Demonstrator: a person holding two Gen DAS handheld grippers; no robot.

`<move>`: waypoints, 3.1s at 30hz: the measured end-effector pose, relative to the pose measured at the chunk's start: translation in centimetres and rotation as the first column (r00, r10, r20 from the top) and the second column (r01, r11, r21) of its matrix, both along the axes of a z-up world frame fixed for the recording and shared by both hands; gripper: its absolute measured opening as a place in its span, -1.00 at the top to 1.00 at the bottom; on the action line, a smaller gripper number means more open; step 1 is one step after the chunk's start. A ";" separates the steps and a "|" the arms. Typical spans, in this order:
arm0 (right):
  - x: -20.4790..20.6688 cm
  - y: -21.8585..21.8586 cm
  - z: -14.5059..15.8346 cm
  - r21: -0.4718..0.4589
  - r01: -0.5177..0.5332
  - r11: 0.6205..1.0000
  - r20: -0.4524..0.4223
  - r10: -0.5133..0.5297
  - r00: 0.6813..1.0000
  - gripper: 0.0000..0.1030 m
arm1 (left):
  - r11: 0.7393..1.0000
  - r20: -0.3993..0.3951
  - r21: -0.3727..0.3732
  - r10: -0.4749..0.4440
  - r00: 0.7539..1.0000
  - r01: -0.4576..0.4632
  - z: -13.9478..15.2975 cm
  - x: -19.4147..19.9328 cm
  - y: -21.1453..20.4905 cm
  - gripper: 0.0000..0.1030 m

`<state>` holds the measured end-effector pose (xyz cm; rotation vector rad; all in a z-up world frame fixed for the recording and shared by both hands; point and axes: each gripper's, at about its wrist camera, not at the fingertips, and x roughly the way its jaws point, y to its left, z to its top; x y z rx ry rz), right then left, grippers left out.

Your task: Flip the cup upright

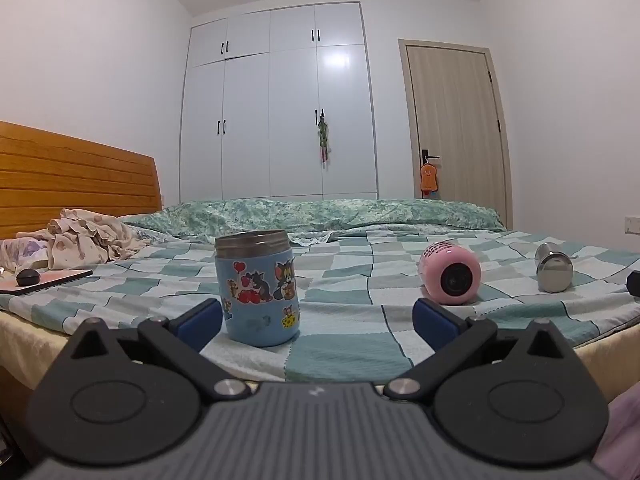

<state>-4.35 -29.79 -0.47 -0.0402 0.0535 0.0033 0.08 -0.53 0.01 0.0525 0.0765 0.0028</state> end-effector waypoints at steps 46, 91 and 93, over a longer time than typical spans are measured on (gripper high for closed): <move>-0.1 0.0 0.0 -0.002 0.000 1.000 -0.001 0.000 1.000 -1.00 | 1.000 0.002 -0.001 -0.001 1.000 0.001 0.0 0.0 0.1 -1.00; 4.5 -1.7 2.8 -0.018 -0.089 0.996 -0.113 0.086 0.990 -1.00 | 0.994 -0.143 0.030 -0.104 0.984 0.109 4.1 4.6 -3.1 -1.00; 6.1 -2.4 3.2 -0.016 -0.106 0.994 -0.132 0.103 0.986 -1.00 | 0.990 -0.165 0.041 -0.130 0.978 0.138 5.1 6.3 -4.2 -1.00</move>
